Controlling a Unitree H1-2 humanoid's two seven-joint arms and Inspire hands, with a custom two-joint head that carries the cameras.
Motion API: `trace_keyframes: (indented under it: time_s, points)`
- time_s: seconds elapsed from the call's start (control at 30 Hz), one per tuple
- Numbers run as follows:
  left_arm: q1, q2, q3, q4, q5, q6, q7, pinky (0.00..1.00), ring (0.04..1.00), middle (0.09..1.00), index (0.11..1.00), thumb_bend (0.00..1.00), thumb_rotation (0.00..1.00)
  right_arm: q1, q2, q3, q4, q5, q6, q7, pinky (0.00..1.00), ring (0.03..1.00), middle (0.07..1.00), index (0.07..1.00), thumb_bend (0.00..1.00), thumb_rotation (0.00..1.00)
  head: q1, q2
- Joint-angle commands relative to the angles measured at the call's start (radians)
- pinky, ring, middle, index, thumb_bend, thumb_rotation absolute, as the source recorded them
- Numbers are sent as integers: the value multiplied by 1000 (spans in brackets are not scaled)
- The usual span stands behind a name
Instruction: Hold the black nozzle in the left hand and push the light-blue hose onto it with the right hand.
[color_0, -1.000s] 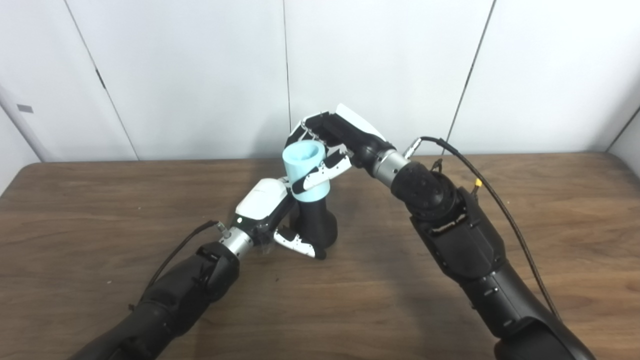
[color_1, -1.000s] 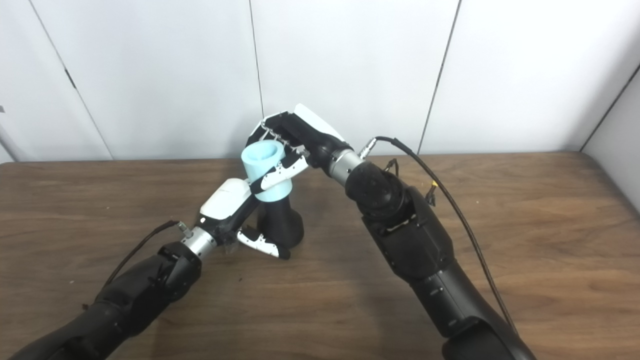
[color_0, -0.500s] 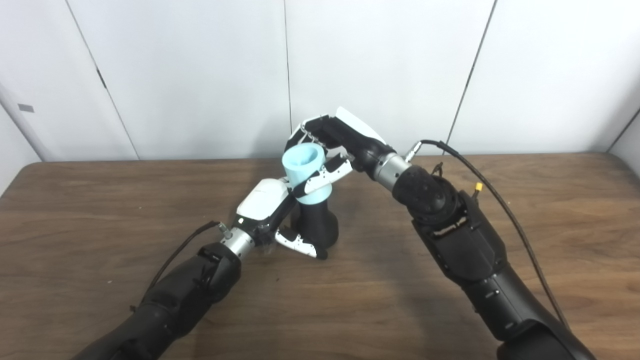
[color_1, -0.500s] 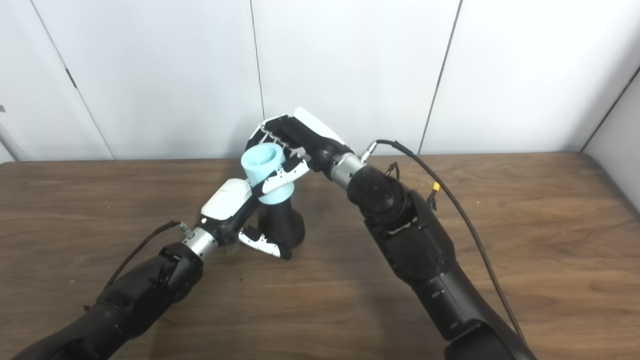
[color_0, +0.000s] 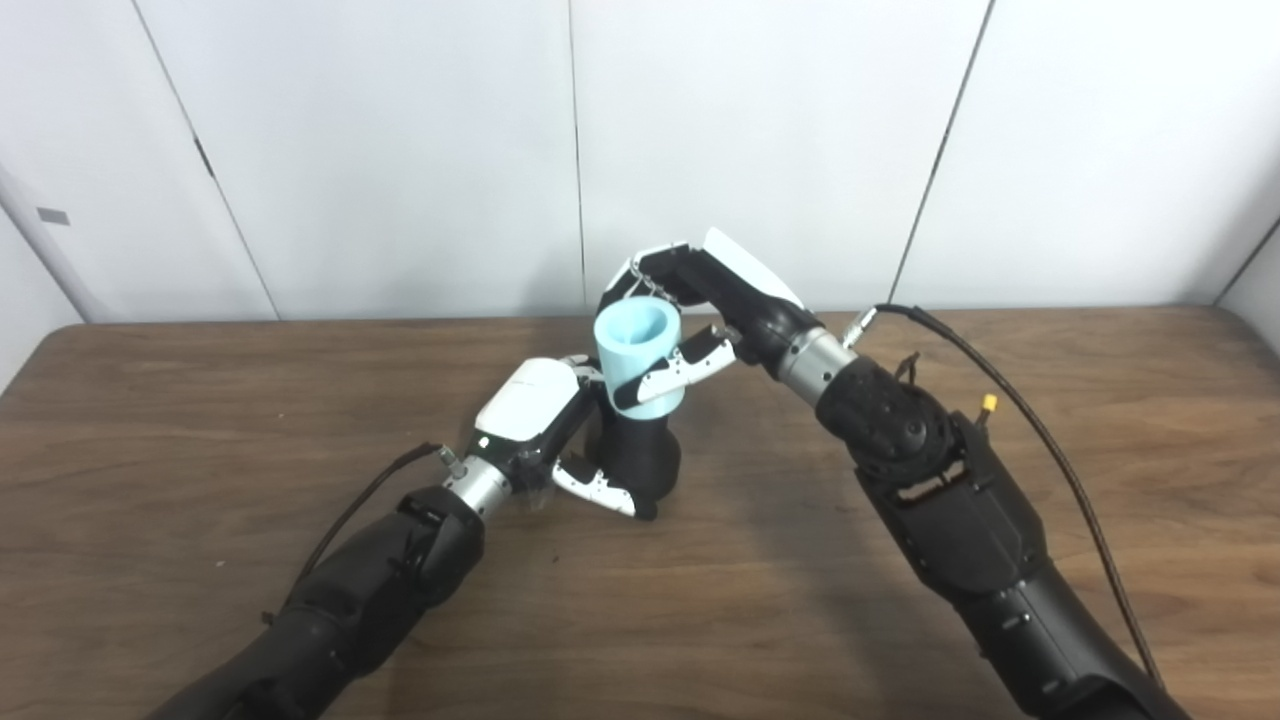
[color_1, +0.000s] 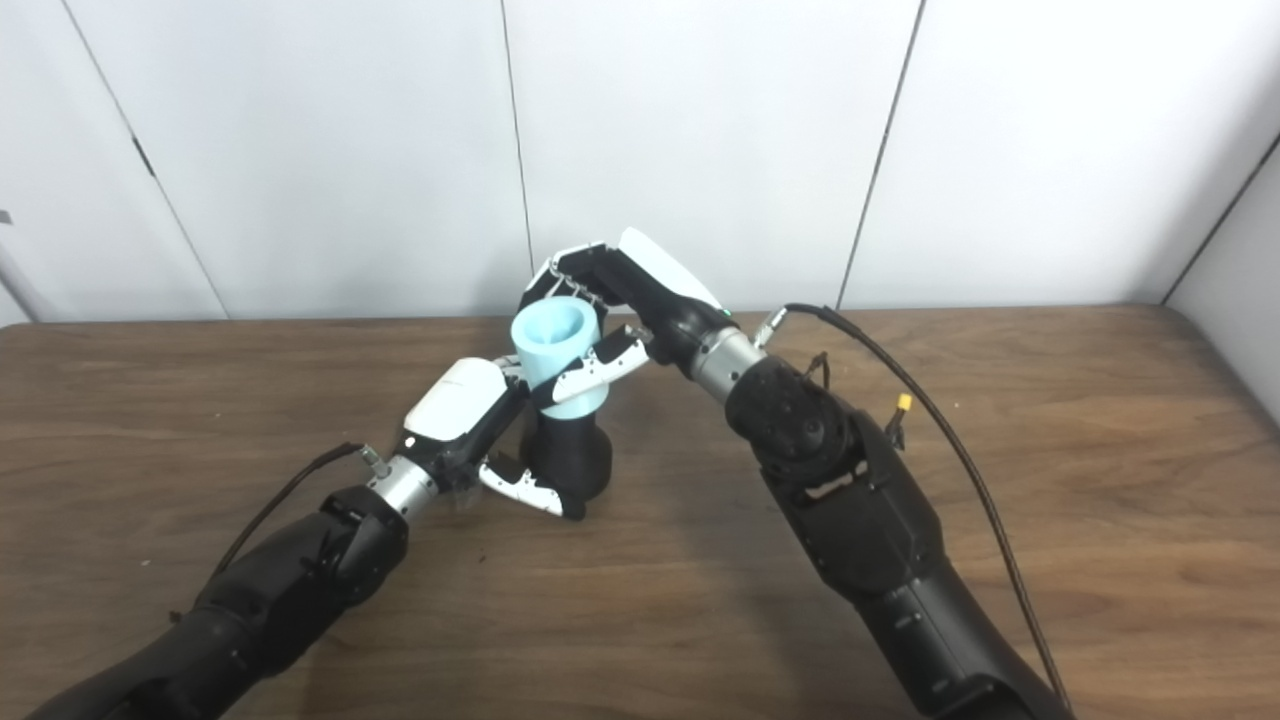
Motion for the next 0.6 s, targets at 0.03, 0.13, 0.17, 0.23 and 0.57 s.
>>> trace_keyframes:
  time_s: [0.03, 0.13, 0.17, 0.23, 0.57]
  points:
    - [189, -58, -80, 52, 73, 24, -154, 851, 673, 497, 474, 526, 0, 39, -22, -3, -32, -16, 66, 26, 342, 411, 476, 520, 518, 0, -1, 7]
    - [193, -55, -78, 45, 72, 25, -154, 855, 671, 498, 473, 525, 0, 47, -17, 1, -39, -23, 73, 21, 345, 411, 478, 522, 517, 0, -1, 9]
    - [193, -55, -78, 45, 73, 25, -152, 856, 670, 498, 473, 525, 0, 49, -15, 2, -39, -23, 72, 18, 345, 414, 475, 521, 518, 0, -1, 9]
    - [194, -55, -78, 44, 75, 24, -152, 855, 670, 497, 474, 525, 0, 52, -8, 7, -41, -29, 79, 13, 354, 420, 471, 515, 519, 0, -1, 9]
    - [191, -66, -75, 55, 72, 12, -149, 850, 668, 493, 477, 526, 0, 41, 47, 28, 31, -33, 41, -45, 332, 410, 464, 520, 518, 0, 3, 13]
